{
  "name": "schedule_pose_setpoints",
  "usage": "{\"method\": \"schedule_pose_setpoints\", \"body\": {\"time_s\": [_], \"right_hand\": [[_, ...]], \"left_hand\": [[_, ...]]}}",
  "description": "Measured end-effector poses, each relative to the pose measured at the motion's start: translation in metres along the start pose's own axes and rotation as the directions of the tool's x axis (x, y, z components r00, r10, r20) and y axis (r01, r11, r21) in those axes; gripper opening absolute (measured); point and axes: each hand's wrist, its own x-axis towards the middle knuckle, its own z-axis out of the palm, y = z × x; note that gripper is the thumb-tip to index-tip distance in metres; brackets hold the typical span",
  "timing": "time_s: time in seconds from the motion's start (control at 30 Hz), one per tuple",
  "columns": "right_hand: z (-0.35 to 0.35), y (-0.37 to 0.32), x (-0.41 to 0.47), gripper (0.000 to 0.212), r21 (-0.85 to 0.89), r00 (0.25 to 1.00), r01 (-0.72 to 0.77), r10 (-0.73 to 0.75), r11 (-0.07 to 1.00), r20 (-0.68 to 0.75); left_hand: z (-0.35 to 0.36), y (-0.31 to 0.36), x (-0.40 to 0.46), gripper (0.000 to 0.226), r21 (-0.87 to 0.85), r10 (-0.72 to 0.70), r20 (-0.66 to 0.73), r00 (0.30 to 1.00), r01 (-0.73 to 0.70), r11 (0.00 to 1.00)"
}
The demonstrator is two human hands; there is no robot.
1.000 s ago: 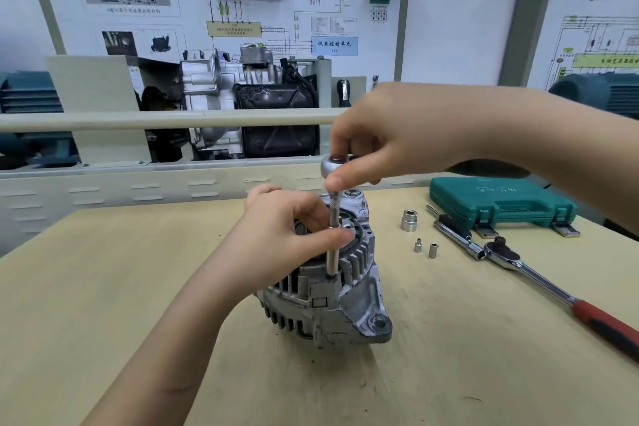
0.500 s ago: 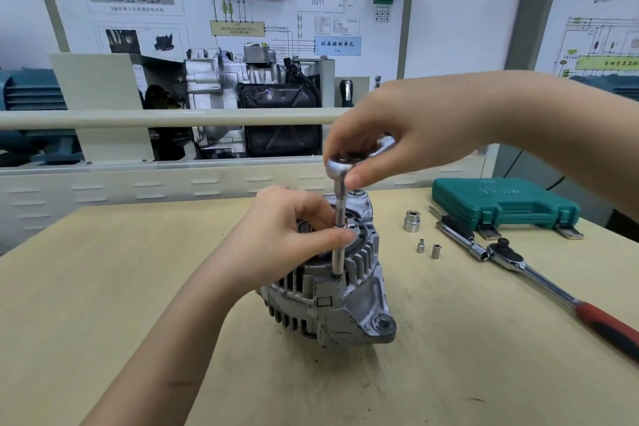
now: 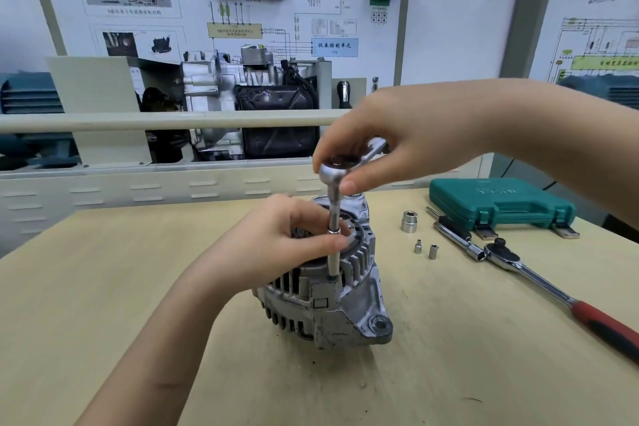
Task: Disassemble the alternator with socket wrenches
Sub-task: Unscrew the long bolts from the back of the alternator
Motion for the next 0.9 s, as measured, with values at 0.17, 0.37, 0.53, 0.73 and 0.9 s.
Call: {"method": "schedule_pose_setpoints", "body": {"time_s": [0.17,0.37,0.53,0.73,0.9], "right_hand": [[0.004,0.0,0.003,0.047,-0.105,0.996,-0.066,0.059,0.992,-0.064],[0.008,0.001,0.004,0.055,-0.109,0.994,-0.05,0.039,0.993,-0.1],[0.002,0.001,0.003,0.027,0.001,1.0,0.009,-0.009,1.0,-0.009],[0.003,0.003,0.004,0.047,-0.065,0.999,-0.039,0.036,0.997,-0.038],[0.008,0.009,0.004,0.054,-0.046,0.994,-0.08,0.076,0.996,-0.082]], "left_hand": [[0.007,-0.003,0.003,0.025,0.188,0.001,-0.139,0.99,0.025,0.982],[0.006,-0.002,0.003,0.03,0.121,-0.006,-0.114,0.993,0.02,0.993],[0.0,-0.002,0.001,0.036,0.05,-0.005,-0.023,1.0,0.006,0.999],[0.01,-0.007,0.005,0.034,0.224,-0.003,-0.182,0.983,0.045,0.974],[0.013,-0.007,0.006,0.036,0.199,-0.028,-0.186,0.982,0.065,0.978]]}}
